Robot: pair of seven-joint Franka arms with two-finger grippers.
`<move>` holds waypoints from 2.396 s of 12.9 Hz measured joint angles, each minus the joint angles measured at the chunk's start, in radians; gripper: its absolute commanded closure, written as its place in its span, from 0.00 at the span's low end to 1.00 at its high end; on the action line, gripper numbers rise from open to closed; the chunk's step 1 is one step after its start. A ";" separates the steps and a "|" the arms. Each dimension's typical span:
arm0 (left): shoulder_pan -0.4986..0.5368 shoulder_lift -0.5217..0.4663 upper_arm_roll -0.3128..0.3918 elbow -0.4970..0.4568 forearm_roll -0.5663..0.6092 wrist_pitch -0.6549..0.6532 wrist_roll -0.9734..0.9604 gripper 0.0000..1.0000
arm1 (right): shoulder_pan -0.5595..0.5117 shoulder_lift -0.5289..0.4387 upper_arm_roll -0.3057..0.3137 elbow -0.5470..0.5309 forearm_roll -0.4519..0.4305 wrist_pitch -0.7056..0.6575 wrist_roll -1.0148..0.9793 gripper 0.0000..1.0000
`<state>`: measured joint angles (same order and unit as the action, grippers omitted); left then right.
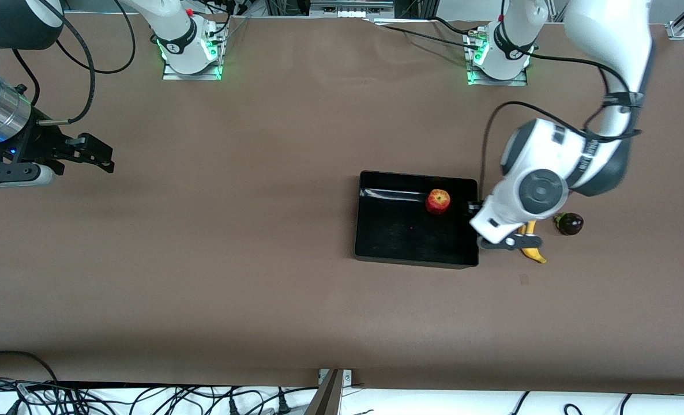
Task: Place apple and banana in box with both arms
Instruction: 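Move the left gripper to the yellow banana and grasp it, then lift the banana and carry it into the black box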
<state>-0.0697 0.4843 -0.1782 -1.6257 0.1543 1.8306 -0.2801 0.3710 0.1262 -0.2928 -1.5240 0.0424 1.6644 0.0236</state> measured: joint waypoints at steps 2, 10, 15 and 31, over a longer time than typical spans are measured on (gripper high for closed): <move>0.091 0.020 0.003 -0.003 0.000 0.035 0.164 0.00 | 0.000 0.000 0.000 0.000 0.000 0.000 0.000 0.00; 0.218 0.091 0.004 -0.222 0.005 0.424 0.403 0.08 | 0.000 0.000 0.000 0.000 0.000 0.000 0.000 0.00; 0.233 0.100 0.004 -0.324 0.006 0.546 0.417 0.94 | 0.000 0.000 0.000 0.000 0.000 0.000 0.000 0.00; 0.060 0.061 -0.073 0.191 -0.127 -0.129 0.151 1.00 | 0.000 0.000 -0.001 0.000 0.000 0.000 0.000 0.00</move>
<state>-0.0100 0.5452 -0.2517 -1.4345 0.0270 1.7015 -0.1287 0.3705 0.1265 -0.2937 -1.5237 0.0425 1.6644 0.0236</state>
